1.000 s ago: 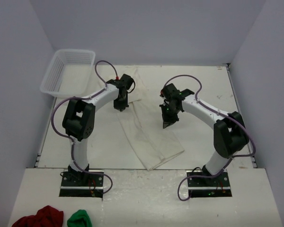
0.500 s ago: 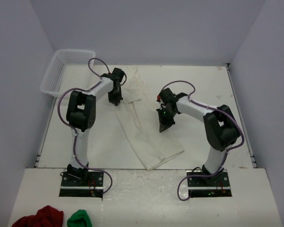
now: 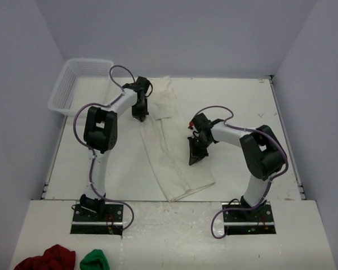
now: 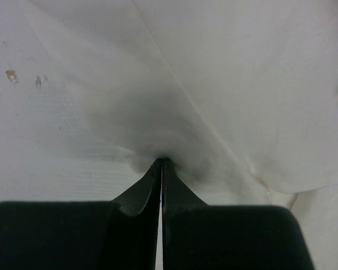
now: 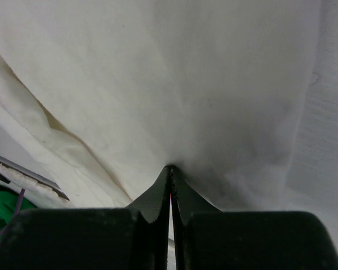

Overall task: Fold and stack the t-shirts
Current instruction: Rotate the tshirt 90 degrees

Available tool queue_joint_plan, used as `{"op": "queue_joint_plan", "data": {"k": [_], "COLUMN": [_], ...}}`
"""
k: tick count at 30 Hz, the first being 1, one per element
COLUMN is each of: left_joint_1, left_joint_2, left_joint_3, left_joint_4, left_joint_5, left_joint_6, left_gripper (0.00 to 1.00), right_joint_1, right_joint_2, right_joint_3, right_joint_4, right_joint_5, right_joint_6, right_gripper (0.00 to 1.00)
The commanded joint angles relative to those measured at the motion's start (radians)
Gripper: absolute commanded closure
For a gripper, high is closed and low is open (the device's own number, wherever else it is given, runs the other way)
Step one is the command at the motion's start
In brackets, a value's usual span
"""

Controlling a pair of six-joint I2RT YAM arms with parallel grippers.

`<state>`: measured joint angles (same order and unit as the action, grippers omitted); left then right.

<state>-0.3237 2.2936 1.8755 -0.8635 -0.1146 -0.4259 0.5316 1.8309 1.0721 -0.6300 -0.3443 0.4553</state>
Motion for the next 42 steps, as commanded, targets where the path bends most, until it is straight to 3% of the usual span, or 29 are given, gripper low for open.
{"op": "queue_joint_plan", "data": {"k": [1, 12, 16, 19, 24, 30, 33, 34, 36, 39, 40, 41, 42], "left_joint_1": [-0.006, -0.008, -0.008, -0.008, -0.008, -0.011, -0.018, -0.023, -0.026, -0.021, -0.021, -0.028, -0.028], "left_joint_2": [0.105, 0.279, 0.299, 0.288, 0.078, -0.21, -0.409, -0.445, -0.537, -0.594, -0.595, -0.63, -0.766], "left_joint_3": [0.049, 0.327, 0.327, 0.294, 0.038, -0.156, -0.226, -0.233, -0.234, -0.175, -0.158, -0.197, -0.416], "left_joint_4": [0.047, 0.014, 0.032, 0.041, 0.182, 0.213, 0.216, 0.215, 0.207, 0.077, 0.01, -0.026, 0.033], "left_joint_5": [0.052, 0.174, 0.202, 0.179, 0.063, -0.084, -0.158, -0.183, -0.241, -0.28, -0.249, -0.223, -0.147], "left_joint_6": [0.039, 0.113, 0.124, 0.125, 0.108, 0.056, 0.055, 0.067, 0.087, 0.11, 0.096, 0.058, 0.033], "left_gripper": [1.0, 1.0, 1.0, 1.0, 1.0, 0.86, 0.76, 0.65, 0.52, 0.45, 0.46, 0.47, 0.48], "right_joint_1": [0.022, 0.105, 0.14, 0.154, 0.179, 0.2, 0.205, 0.205, 0.205, 0.202, 0.202, 0.196, 0.186], "right_joint_2": [0.019, 0.051, 0.096, 0.11, 0.074, -0.068, -0.185, -0.226, -0.251, -0.278, -0.332, -0.373, -0.418], "right_joint_3": [-0.089, -0.045, 0.017, 0.046, 0.065, 0.087, 0.188, 0.222, 0.325, 0.431, 0.433, 0.414, 0.344], "right_joint_4": [0.081, 0.058, 0.036, 0.035, 0.03, -0.005, -0.11, -0.141, -0.238, -0.403, -0.434, -0.45, -0.451], "right_joint_5": [0.027, 0.008, 0.005, -0.002, 0.039, 0.126, 0.197, 0.218, 0.243, 0.269, 0.283, 0.287, 0.233], "right_joint_6": [0.022, 0.031, 0.045, 0.063, 0.06, 0.008, -0.029, -0.041, -0.047, -0.037, -0.003, 0.017, 0.031], "right_gripper": [1.0, 1.0, 1.0, 1.0, 1.0, 0.96, 0.82, 0.77, 0.66, 0.32, 0.13, 0.04, 0.01]}}
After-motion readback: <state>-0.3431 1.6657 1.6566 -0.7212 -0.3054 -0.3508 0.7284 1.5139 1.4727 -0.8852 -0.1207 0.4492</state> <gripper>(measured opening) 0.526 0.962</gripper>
